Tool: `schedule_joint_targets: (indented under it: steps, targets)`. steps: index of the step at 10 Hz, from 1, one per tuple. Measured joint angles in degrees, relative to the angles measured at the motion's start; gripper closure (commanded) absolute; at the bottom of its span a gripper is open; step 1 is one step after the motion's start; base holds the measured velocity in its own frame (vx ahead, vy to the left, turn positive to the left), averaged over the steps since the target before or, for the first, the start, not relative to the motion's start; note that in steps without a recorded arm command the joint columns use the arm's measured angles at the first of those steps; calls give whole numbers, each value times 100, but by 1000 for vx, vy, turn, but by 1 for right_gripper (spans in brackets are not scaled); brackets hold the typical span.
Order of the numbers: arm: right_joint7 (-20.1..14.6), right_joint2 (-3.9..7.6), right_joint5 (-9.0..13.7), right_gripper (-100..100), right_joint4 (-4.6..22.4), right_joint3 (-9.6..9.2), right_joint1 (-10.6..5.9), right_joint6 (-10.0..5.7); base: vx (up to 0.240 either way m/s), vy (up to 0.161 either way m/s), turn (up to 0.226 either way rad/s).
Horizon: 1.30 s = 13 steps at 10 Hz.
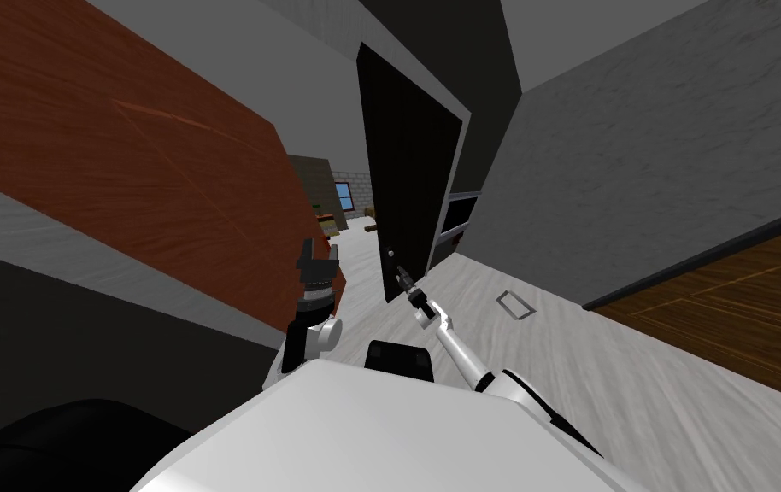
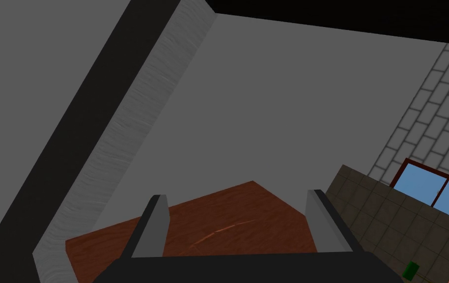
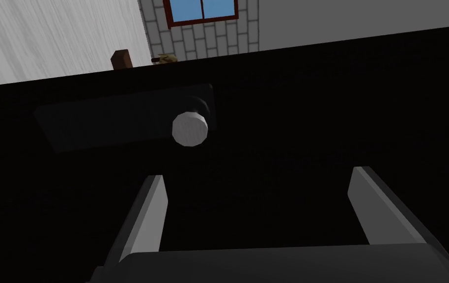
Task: Push the door open
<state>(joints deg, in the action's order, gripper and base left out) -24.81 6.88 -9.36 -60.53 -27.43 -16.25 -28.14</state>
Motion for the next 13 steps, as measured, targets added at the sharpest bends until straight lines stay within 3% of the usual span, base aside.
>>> schedule_joint_targets:
  steps: [3,8,13]
  targets:
    - [-151,27,-30,-100,473,-185,-336,-8,155,-45,0]
    - [-350,66,-74,-100,1131,-435,-757,-57,137,-34,-1]
    - [-291,10,-58,-100,1192,-371,-765,-38,150,97,36]
